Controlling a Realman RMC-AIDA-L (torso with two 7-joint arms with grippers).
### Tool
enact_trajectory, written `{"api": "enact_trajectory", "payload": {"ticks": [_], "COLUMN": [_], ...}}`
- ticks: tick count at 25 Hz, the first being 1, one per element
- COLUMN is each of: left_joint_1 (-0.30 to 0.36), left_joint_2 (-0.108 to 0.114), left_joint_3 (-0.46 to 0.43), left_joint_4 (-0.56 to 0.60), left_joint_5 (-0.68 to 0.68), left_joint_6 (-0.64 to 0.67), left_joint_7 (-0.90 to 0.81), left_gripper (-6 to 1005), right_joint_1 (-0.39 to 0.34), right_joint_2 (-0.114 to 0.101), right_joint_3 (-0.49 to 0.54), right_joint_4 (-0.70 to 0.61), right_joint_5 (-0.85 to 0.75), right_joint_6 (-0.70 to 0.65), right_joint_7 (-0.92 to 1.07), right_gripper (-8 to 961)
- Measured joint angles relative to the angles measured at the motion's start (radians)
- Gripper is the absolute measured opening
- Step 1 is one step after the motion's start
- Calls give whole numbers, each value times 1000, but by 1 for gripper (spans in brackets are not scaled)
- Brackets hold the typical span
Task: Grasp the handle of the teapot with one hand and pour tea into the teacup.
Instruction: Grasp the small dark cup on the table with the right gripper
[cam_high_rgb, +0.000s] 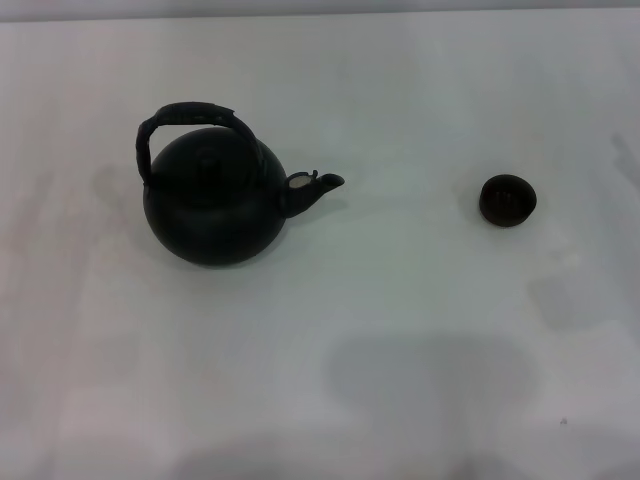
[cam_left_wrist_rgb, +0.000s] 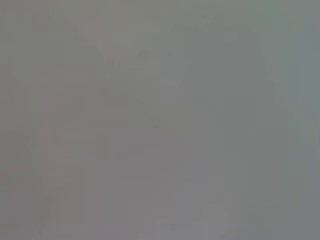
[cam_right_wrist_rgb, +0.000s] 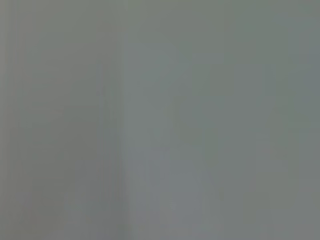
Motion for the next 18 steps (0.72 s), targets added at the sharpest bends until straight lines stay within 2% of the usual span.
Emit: {"api": "enact_trajectory", "payload": {"ticks": [18], "left_joint_1": [1], "left_joint_2": [-4], "left_joint_3": [5], "left_joint_4": [-3], "left_joint_5": [0], "left_joint_6": [-1], "left_joint_7": [21], "left_gripper": [618], "right_joint_1": [1], "right_joint_2": [0], "right_joint_3": [-11], "right_joint_4": [0], "right_joint_5": [0], "right_joint_6": [-6], "right_joint_7": [2], "right_gripper": [858]}}
